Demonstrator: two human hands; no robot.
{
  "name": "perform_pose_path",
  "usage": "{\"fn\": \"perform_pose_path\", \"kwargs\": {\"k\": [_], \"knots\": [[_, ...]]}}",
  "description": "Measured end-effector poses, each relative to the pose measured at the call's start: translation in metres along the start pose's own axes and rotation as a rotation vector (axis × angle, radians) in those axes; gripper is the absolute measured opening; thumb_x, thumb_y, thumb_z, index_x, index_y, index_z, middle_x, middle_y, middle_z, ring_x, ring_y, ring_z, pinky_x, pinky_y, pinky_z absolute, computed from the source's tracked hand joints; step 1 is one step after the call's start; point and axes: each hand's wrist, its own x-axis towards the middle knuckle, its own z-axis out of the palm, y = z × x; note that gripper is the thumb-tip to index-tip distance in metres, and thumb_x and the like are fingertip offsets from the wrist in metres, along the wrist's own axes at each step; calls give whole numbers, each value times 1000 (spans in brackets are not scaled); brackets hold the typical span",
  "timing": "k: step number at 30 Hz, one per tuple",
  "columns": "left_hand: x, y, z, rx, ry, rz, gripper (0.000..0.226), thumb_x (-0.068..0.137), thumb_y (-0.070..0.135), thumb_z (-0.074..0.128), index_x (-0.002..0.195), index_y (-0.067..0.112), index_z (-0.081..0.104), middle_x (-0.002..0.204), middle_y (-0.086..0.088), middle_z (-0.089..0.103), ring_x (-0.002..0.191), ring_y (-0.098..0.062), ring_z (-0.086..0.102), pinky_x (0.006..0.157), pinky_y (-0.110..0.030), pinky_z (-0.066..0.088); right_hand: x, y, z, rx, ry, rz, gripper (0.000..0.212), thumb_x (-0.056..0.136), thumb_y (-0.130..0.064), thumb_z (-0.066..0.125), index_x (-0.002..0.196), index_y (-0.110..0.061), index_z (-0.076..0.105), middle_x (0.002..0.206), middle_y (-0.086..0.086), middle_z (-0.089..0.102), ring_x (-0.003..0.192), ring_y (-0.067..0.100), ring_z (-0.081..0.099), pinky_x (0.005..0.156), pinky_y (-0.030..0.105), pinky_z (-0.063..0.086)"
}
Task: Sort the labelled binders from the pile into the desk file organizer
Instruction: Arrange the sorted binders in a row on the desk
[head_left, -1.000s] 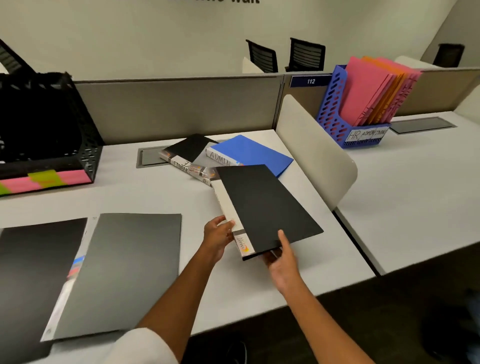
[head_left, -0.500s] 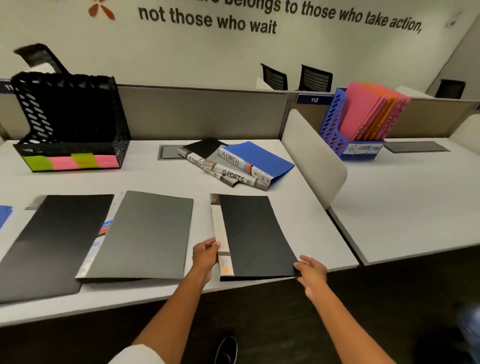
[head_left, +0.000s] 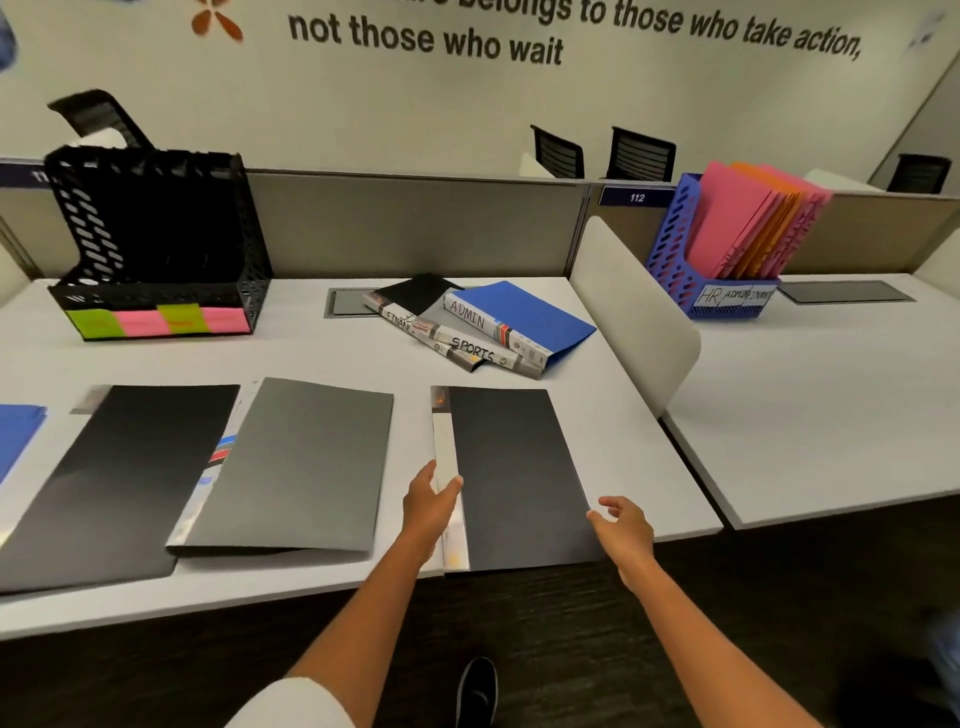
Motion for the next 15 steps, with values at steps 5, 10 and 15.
{"fn": "perform_pose_path", "kwargs": {"k": [5,10,15], "knots": [[28,22,6,-2,25,50,65,92,46,59,147,24,34,156,-4,33,141,-29,36,109,-44,37,35,-23,11,-8,-12,-90,38,93,-20,63,129,-15,53,139,10,51,126,30,50,99,40,46],[69,46,20,24,10,57,65,92,49,56,147,24,34,156,-4,34,141,-29,36,111,-45,36,83,-52,31,62,-31,-75,36,92,-20,64,126,-14,55,136,10,54,122,30,53,97,39,48],[105,68,37,2,22,49,66,91,48,59,147,25,35,155,-3,35,140,-28,37,109,-42,38,135,-84,48,95,-60,-52,36,93,-22,63,126,-13,56,134,10,56,120,30,55,97,39,48]]}}
